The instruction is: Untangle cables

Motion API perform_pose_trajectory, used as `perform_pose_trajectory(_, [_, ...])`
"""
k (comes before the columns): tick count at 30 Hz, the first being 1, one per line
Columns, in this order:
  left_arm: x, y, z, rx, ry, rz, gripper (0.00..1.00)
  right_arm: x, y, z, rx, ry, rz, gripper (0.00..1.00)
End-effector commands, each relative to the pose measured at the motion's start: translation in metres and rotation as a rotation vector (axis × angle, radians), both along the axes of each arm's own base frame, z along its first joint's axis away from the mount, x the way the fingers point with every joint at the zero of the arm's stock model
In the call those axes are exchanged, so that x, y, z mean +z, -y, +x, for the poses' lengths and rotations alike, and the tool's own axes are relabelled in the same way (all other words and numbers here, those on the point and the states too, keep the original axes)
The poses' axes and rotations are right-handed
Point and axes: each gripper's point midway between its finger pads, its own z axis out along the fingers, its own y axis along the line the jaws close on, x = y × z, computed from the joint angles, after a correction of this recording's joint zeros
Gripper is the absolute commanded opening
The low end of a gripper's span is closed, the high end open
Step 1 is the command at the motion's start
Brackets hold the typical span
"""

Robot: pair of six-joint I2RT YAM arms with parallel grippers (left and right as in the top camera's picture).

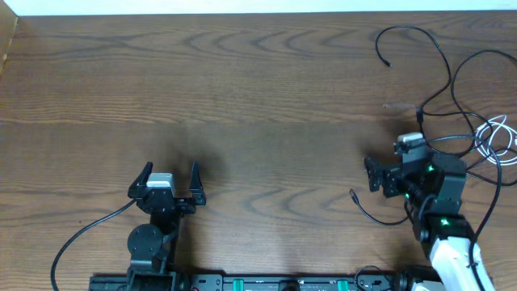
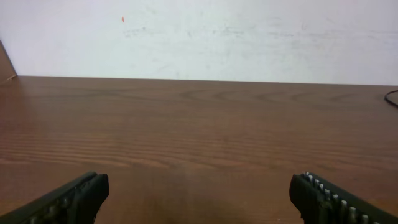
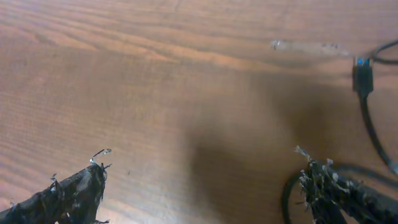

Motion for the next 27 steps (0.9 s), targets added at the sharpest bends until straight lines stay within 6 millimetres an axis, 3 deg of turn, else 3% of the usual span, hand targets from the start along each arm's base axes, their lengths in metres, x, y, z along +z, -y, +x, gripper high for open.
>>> perform_pose_trajectory(1, [-0.016, -0.005, -0.001, 0.026, -0.055, 0.014, 0.98, -0.014, -0.003, -0.015, 0.011, -0.015, -0.002, 0.99])
perform_pose_trajectory(5, [-0.016, -0.005, -0.001, 0.026, -0.055, 0.014, 0.98, -0.023, -0.005, -0.025, 0.017, -0.019, 0.003, 0.99])
perform_pose_trajectory(14, [-0.016, -0.005, -0.001, 0.026, -0.055, 0.014, 0.98, -0.017, -0.011, -0.028, 0.044, 0.091, 0.014, 0.99])
perform_pose_trajectory(22, [-0.016, -0.005, -0.001, 0.026, -0.055, 0.014, 0.98, 0.018, -0.019, -0.020, 0.091, 0.333, 0.010, 0.99])
perform_pose_trajectory(27, [-0.016, -0.005, -0.001, 0.026, -0.055, 0.014, 0.98, 0.024, -0.020, -0.020, 0.095, 0.364, -0.015, 0.99])
